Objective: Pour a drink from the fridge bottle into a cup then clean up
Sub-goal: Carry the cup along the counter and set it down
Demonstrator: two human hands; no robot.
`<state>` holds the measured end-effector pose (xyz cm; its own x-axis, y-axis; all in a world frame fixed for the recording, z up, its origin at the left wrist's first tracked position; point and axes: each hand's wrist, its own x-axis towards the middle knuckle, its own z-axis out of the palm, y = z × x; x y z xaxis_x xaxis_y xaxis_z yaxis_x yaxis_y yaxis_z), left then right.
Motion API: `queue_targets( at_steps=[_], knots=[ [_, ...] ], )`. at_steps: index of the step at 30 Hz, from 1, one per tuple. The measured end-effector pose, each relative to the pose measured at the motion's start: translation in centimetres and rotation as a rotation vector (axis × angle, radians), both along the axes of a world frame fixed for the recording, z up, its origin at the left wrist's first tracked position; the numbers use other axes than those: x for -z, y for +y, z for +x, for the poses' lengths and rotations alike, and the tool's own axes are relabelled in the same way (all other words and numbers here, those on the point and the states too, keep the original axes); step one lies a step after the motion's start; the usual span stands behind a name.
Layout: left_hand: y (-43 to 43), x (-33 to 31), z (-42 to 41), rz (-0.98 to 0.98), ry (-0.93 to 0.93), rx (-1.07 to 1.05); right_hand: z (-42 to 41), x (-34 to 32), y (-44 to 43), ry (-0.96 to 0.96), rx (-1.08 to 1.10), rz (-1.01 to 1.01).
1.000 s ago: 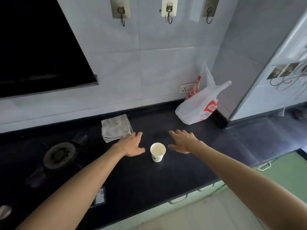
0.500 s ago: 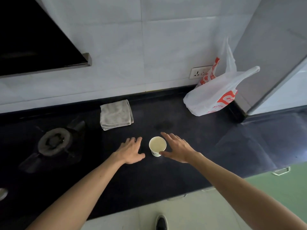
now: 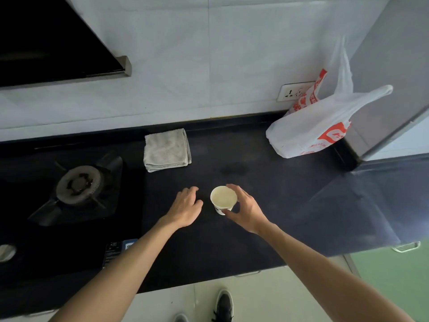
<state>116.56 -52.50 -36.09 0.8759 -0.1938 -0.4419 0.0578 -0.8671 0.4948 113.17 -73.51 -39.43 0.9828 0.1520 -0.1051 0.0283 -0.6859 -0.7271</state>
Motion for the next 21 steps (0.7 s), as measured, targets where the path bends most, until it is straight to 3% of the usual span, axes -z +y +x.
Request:
queue_targets(
  at_steps=[6, 9, 16, 21],
  knots=[
    [-1.8, -0.9, 0.5, -0.498, 0.244, -0.553, 0.3, -1.5, 0.2, -0.070, 0.055, 0.103],
    [-2.5, -2.2, 0.7, -0.743, 0.393, -0.731, 0.7, -3.3, 0.4, -0.110, 0.074, 0.163],
    [-2.9, -5.7, 1.4, -1.158, 0.497, -0.832, 1.9, -7.6, 0.4, -0.228, 0.034, 0.227],
    [-2.7, -7.8, 1.6, -1.264, 0.497, -0.831, 2.9, -9.8, 0.4, -0.259, -0.010, 0.232]
  ],
)
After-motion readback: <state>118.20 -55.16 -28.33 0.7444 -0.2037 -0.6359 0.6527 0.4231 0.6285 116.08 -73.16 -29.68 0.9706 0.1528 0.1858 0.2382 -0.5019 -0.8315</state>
